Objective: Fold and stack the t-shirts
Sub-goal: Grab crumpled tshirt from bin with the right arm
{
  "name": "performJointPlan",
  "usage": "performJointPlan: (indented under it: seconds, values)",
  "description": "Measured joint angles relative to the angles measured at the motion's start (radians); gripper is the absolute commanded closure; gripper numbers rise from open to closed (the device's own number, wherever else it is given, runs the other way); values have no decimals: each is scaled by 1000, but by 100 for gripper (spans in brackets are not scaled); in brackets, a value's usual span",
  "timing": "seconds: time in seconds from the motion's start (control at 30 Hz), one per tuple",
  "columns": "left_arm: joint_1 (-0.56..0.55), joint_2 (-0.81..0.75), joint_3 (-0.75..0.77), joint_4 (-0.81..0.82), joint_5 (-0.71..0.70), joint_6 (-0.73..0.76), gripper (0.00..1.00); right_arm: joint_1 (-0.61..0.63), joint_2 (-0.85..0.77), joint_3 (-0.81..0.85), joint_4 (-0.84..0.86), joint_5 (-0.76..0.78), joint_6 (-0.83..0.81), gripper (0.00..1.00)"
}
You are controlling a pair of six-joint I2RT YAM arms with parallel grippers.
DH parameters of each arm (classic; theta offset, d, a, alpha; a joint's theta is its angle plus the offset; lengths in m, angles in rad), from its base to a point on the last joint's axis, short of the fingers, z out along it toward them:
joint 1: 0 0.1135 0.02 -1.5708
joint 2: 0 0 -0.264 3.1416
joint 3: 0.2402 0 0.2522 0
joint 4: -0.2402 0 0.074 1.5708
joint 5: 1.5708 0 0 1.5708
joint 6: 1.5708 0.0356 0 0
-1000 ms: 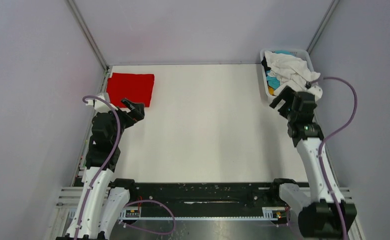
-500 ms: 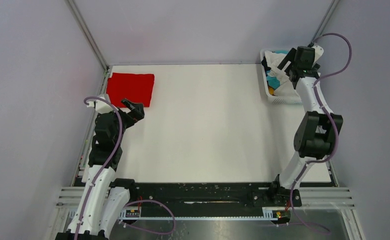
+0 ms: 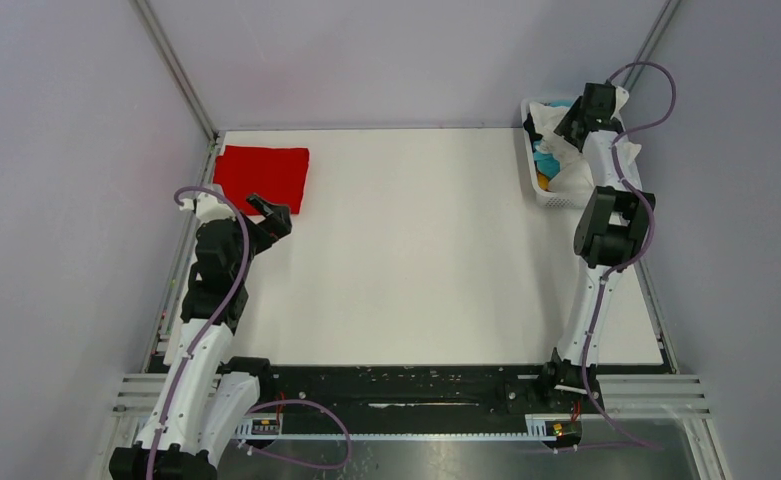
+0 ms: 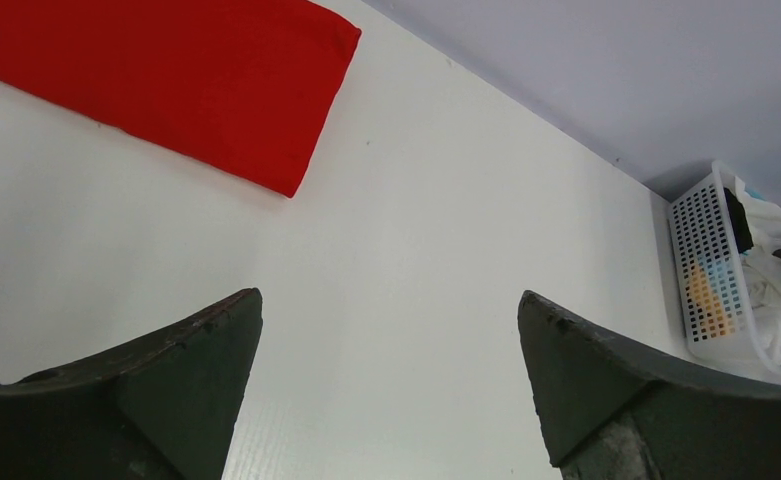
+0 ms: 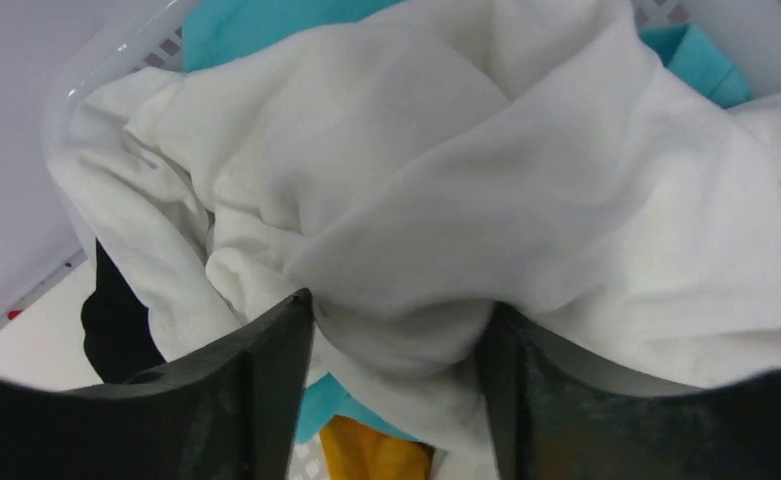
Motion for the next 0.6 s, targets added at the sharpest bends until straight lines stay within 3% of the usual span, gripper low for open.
performJointPlan:
  seconds: [0.07,0.13,0.4,0.6]
  values:
    - [0,0,0,-1,-6,0,1,-3,39,63,-43,-10,2,77]
    - [0,0,0,-1,-12,0,1,-9,60,104,-70,-31,6,98]
    - [0,-16,0,-7,-28,0,1,-13,45,135,-122,-62,6,100]
    - [0,-30,0,-15,-24,-6,1,-10,-150,94,-172,-87,-16,100]
